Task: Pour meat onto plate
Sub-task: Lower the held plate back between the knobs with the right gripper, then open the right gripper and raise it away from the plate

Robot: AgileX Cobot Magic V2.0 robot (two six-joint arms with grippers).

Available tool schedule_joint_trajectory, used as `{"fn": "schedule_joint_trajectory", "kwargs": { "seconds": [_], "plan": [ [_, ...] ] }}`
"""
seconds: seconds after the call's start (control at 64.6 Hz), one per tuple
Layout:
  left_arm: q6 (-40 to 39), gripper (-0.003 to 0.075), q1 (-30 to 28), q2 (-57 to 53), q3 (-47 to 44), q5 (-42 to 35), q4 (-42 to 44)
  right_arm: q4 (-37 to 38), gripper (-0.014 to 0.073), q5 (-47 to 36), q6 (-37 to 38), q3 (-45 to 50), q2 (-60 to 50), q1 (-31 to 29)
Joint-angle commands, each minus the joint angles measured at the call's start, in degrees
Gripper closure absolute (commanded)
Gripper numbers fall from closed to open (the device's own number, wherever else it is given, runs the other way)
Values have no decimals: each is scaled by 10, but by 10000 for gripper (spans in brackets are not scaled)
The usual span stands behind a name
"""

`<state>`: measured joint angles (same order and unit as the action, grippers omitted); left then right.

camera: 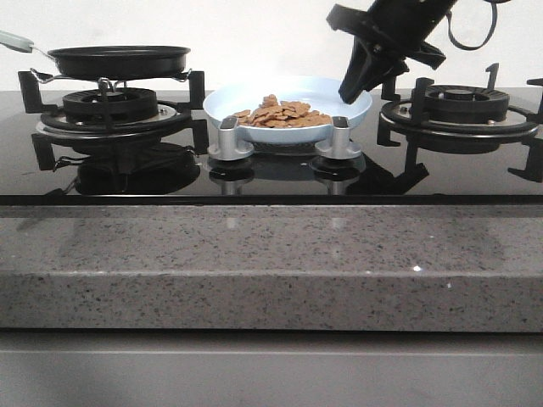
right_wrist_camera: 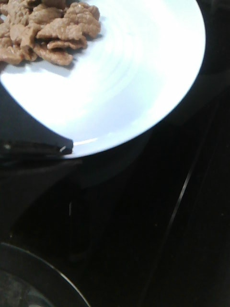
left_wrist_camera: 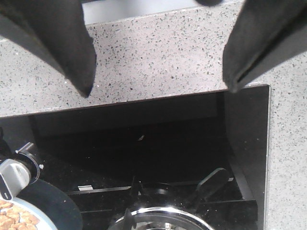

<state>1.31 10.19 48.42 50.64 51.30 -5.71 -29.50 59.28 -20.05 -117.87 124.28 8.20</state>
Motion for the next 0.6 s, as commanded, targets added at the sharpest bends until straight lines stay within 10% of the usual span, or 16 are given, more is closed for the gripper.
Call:
{"fn": "schedule_joint_trajectory", "kwargs": {
  "seconds": [0.0, 0.232, 0.588],
  "plan": [
    [-6, 189, 5, -3, 15, -37, -7, -20, 524, -13, -2, -21, -35, -4],
    [-6, 189, 5, -3, 15, -43, -8, -20, 300, -8, -2, -21, -39, -4],
    [-6, 189, 5, -3, 15, -43, -8, -15, 291, 27, -1, 64, -187, -3]
  ]
}}
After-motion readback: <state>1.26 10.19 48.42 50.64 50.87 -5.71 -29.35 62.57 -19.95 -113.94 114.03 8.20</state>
